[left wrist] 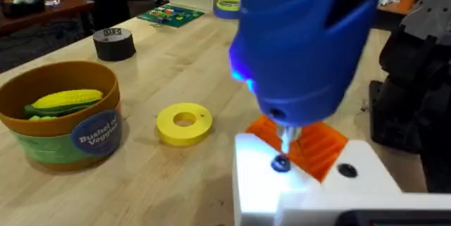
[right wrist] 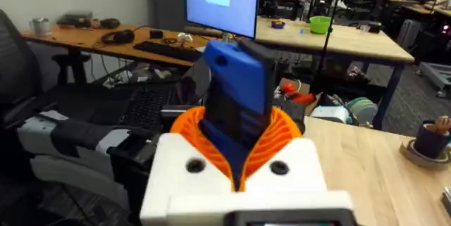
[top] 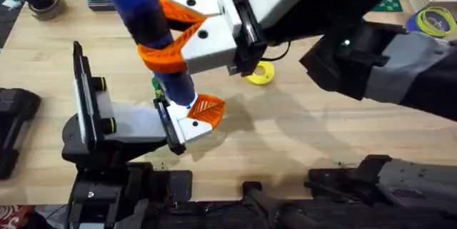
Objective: Pick up the gripper from the table and insert it into the empty holder that is missing its gripper. Then pick up a screw, insert it into the mounting hole, and use the screwdriver to tighten it. Finally, clean up the table by picking up the vegetable and placing it into the bucket.
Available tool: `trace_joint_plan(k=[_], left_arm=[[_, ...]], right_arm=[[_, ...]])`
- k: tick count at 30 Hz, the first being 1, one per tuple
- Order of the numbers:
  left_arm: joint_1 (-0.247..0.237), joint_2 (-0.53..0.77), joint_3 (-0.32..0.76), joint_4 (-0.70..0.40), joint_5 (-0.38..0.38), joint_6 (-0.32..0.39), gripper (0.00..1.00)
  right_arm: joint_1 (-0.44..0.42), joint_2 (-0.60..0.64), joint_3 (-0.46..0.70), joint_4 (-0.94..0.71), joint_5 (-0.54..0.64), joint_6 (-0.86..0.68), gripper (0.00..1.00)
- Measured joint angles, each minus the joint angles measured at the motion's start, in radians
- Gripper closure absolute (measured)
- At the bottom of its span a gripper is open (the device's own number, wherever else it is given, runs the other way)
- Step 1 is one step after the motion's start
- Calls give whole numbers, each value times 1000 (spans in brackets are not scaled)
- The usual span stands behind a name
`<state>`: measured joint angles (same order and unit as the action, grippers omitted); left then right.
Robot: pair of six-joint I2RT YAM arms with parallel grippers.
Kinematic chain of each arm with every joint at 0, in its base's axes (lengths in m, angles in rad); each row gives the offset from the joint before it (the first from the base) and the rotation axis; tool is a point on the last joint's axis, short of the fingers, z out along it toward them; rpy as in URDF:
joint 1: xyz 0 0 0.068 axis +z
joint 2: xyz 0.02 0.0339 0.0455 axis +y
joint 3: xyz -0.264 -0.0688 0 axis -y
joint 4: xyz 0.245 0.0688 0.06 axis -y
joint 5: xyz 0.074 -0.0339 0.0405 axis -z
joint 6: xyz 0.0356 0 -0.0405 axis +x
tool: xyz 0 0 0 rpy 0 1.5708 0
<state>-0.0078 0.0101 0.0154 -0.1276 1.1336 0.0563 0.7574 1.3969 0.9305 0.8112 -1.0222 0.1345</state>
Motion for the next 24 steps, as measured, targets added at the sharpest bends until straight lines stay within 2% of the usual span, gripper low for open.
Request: trace_joint_plan(k=[24], left_arm=[[0, 0, 0, 0, 0, 0, 997]], right_arm=[[12, 14, -6, 31, 0, 9, 977]])
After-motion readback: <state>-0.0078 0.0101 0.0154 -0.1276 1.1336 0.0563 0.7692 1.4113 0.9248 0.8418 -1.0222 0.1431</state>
